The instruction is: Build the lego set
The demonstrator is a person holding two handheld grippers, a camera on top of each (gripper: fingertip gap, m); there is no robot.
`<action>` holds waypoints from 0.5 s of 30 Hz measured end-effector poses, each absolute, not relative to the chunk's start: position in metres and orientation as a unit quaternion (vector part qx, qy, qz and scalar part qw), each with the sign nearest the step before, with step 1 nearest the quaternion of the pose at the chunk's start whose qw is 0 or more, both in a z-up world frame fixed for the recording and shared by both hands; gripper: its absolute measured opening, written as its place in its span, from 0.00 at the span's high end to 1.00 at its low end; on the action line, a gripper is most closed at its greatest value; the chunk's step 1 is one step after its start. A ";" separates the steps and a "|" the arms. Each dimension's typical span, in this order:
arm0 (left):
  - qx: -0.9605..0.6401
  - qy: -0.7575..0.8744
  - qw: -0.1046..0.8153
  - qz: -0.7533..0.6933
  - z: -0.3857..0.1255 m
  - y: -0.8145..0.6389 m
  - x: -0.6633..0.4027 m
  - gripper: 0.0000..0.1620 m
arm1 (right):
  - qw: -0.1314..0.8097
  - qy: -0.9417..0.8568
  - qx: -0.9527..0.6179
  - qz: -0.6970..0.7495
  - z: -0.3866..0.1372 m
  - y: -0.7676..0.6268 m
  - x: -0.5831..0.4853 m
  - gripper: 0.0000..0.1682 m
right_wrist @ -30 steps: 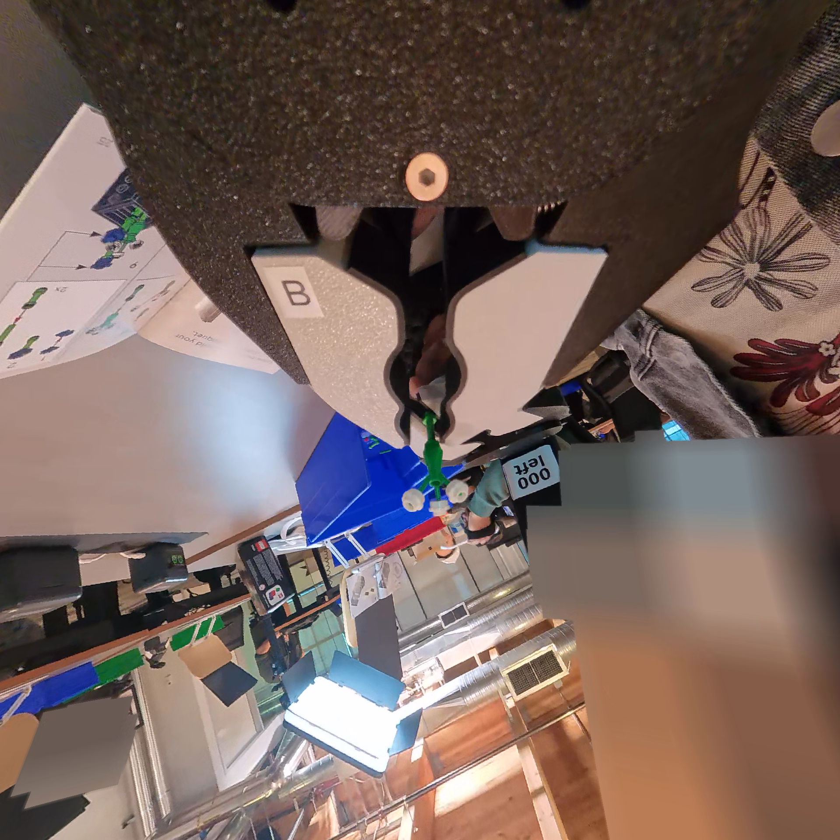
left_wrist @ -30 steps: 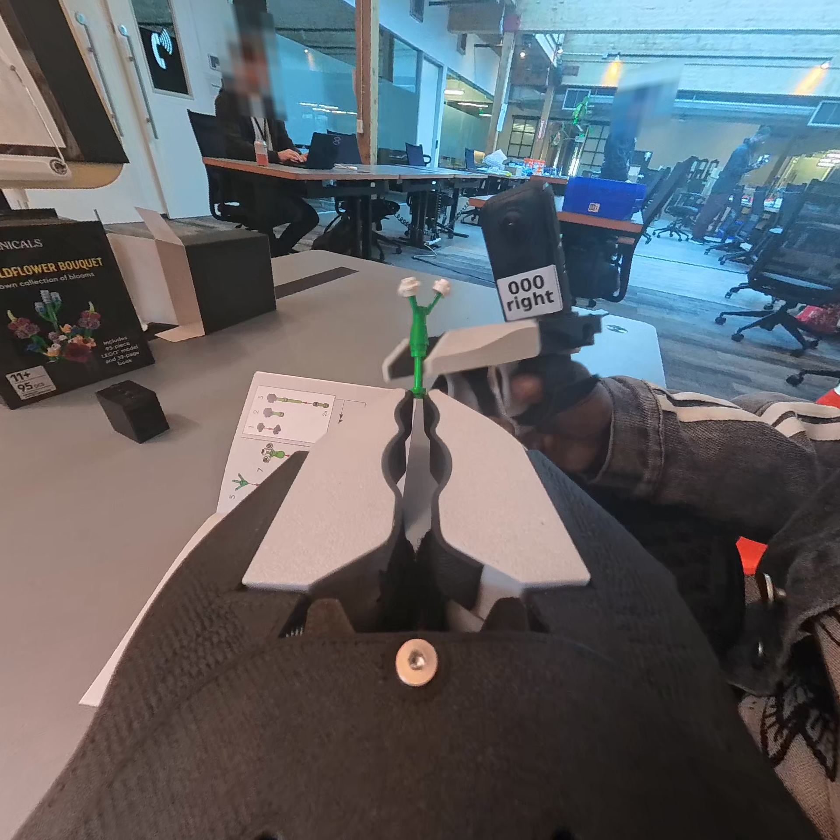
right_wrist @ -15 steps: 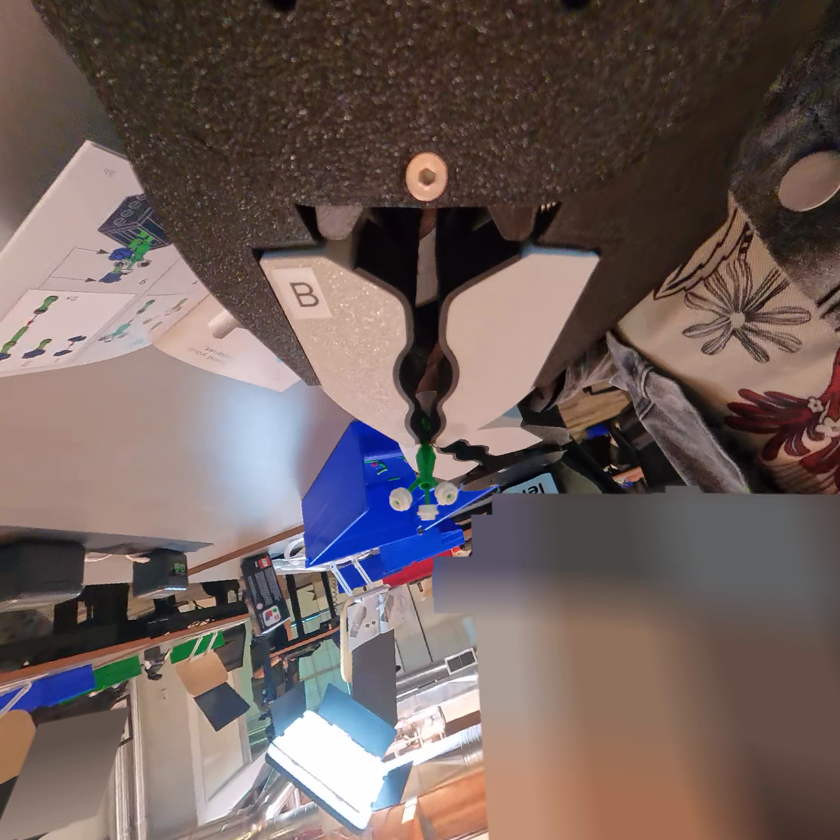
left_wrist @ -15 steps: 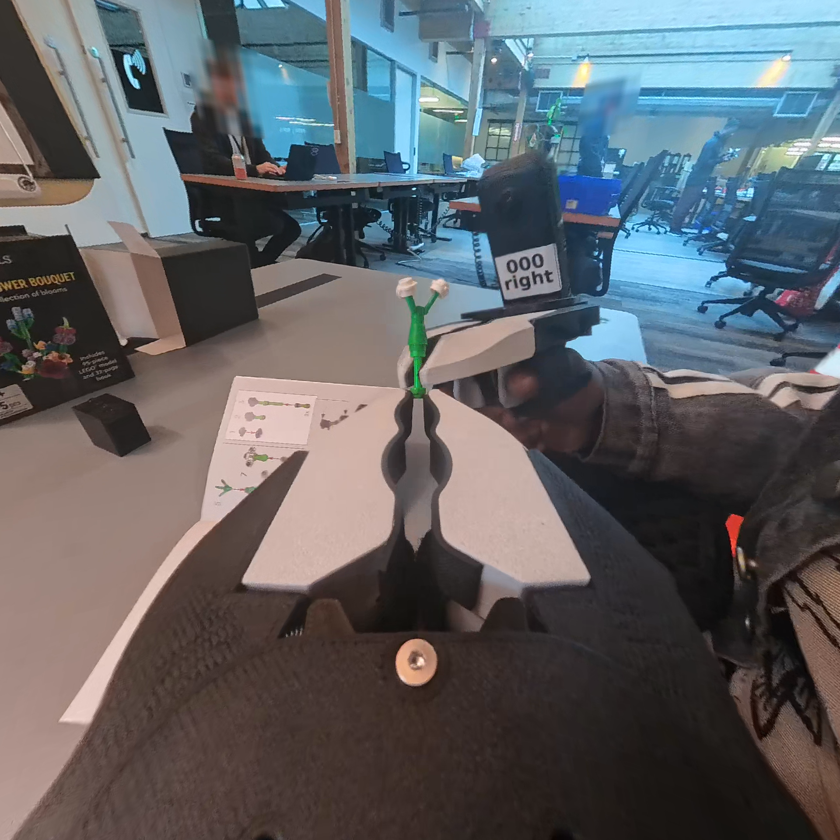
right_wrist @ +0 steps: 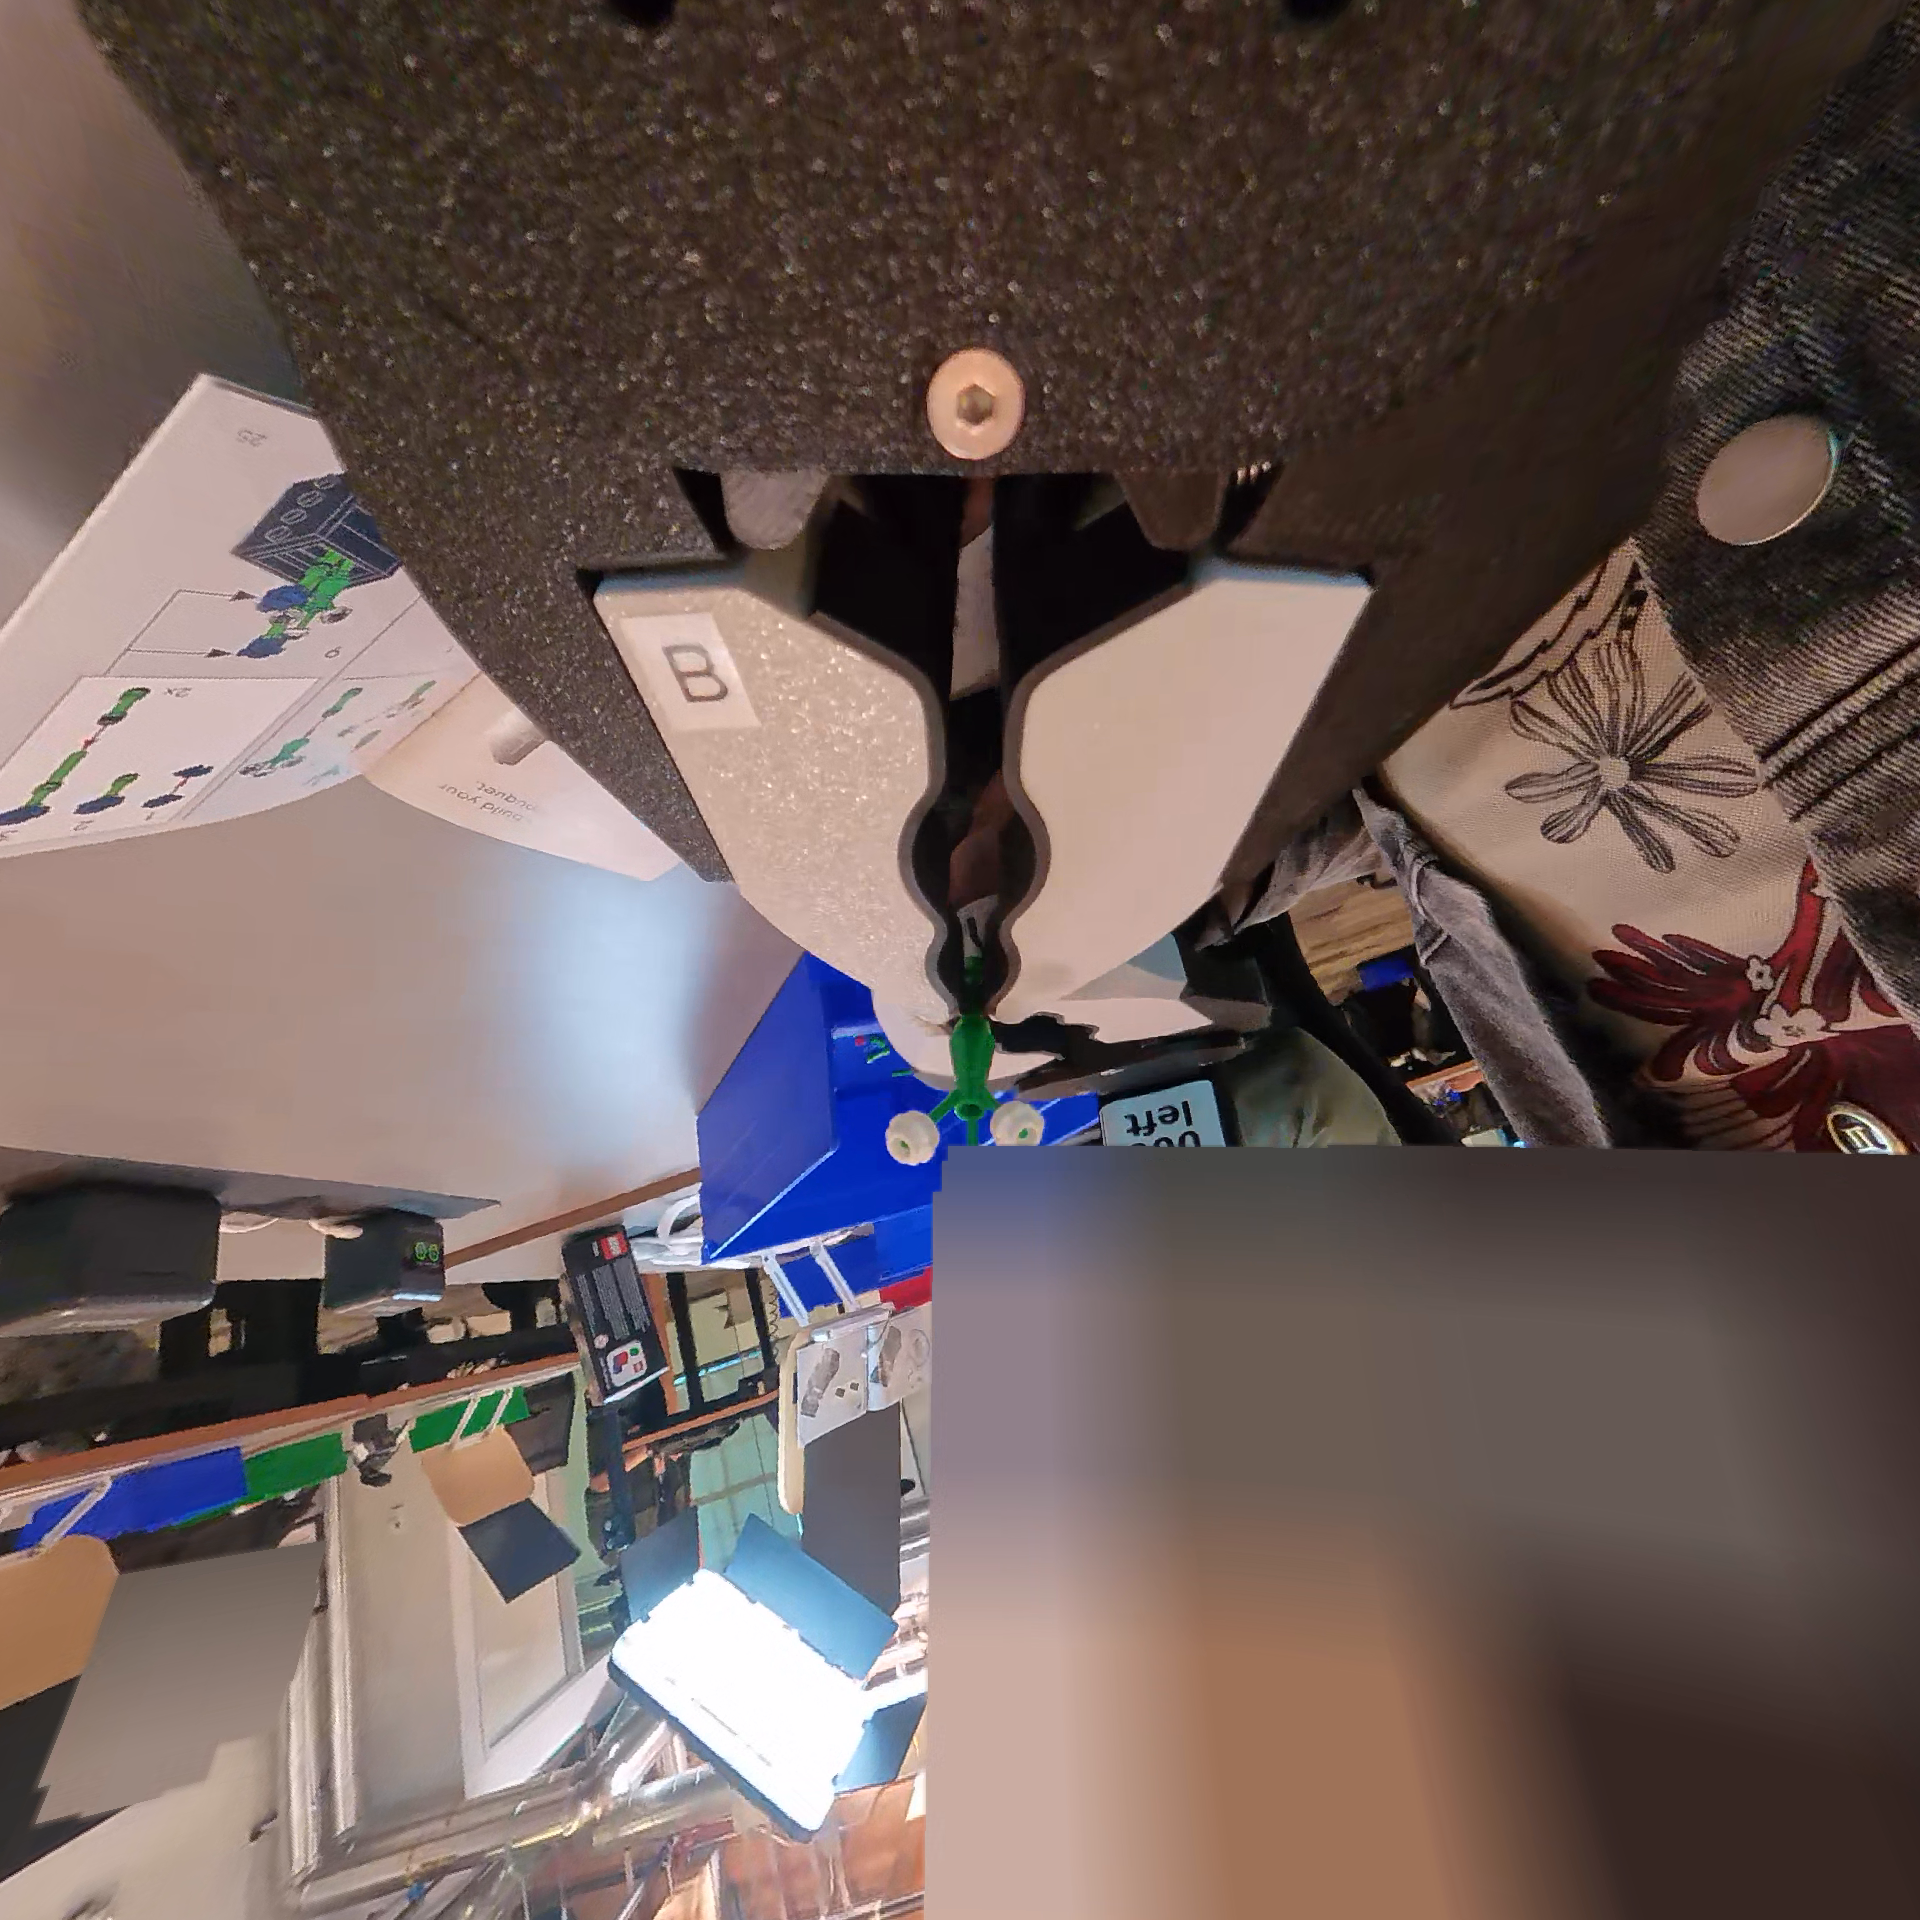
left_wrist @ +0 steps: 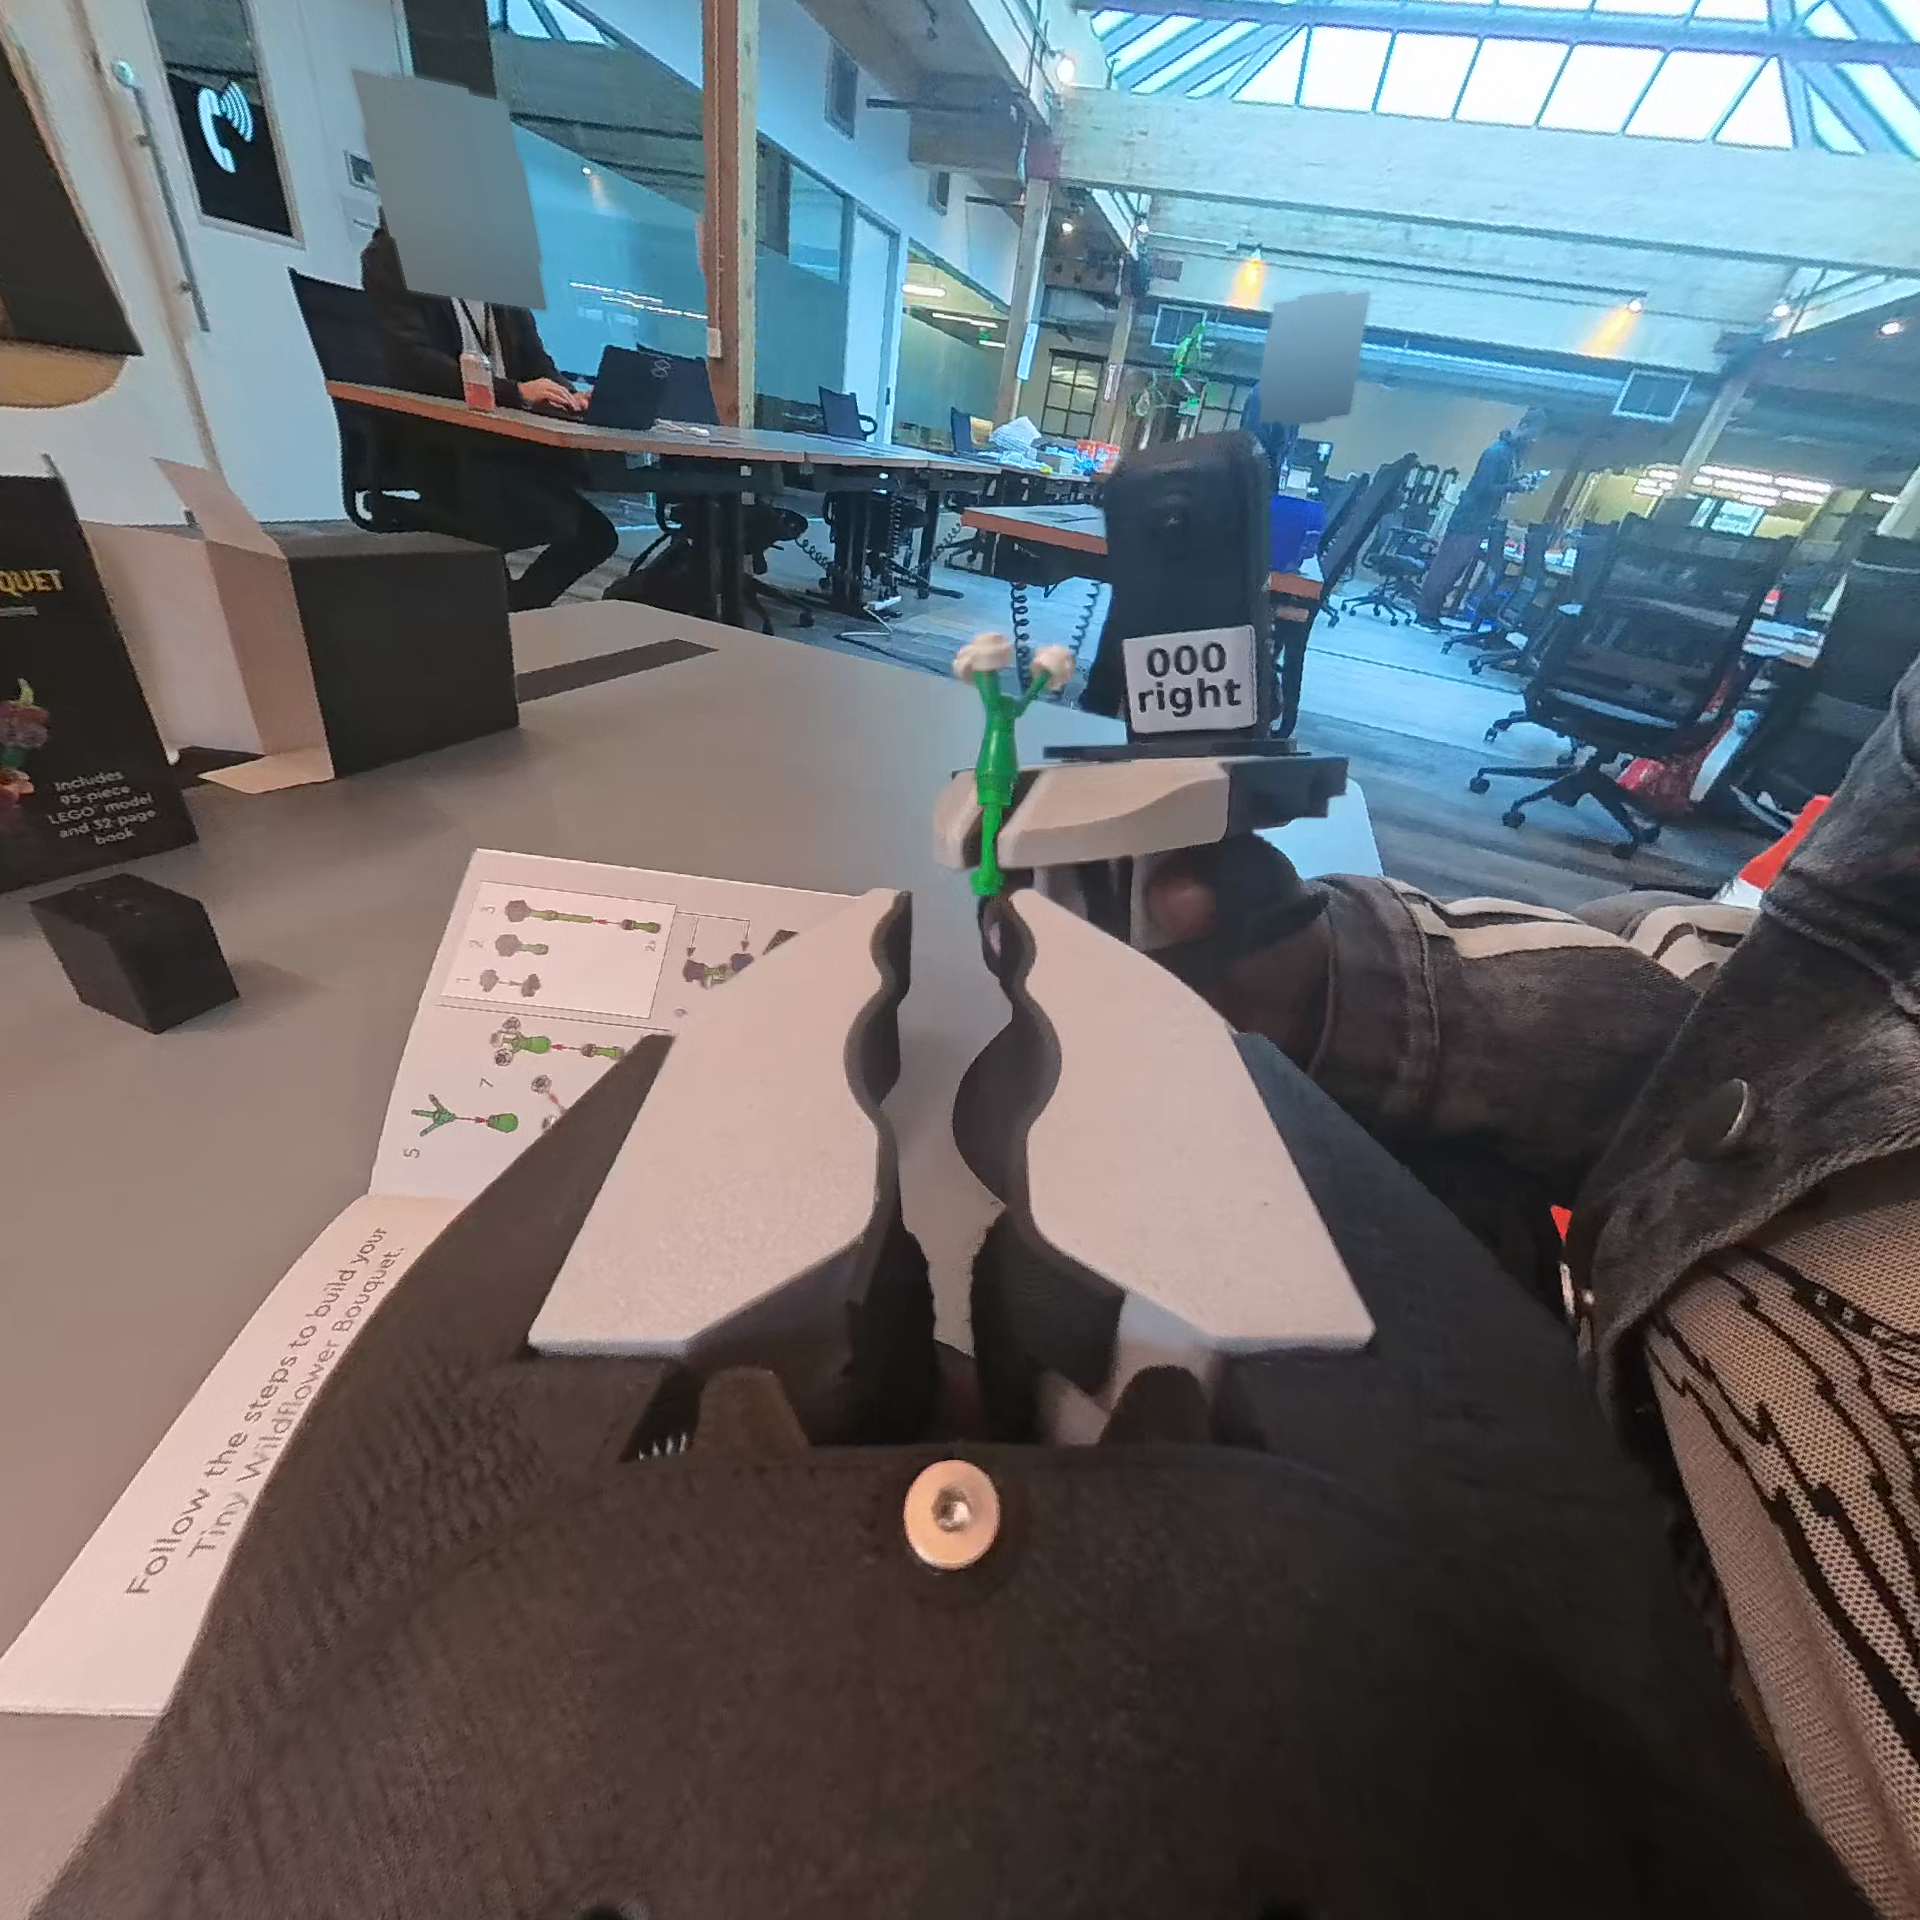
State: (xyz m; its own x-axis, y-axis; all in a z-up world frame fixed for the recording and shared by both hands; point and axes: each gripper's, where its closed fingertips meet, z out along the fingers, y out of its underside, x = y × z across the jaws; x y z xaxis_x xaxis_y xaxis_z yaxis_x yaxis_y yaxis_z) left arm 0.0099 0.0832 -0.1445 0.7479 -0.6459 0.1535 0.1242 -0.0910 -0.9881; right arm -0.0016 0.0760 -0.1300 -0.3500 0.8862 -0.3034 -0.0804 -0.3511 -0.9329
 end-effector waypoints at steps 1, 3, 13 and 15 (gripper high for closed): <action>-0.675 0.189 0.647 -0.301 -0.144 0.083 0.009 0.89 | 0.358 -0.441 -0.447 0.692 -0.128 0.078 0.000 0.99; -0.671 0.177 0.650 -0.308 -0.141 0.085 0.005 0.86 | 0.375 -0.419 -0.439 0.701 -0.120 0.085 0.004 0.99; -0.808 0.278 0.509 -0.104 -0.135 0.177 -0.068 0.69 | 0.429 -0.340 -0.437 0.714 -0.105 0.111 0.024 0.98; -0.816 0.334 0.468 -0.055 -0.137 0.211 -0.085 0.67 | 0.429 -0.347 -0.429 0.715 -0.103 0.107 0.025 0.98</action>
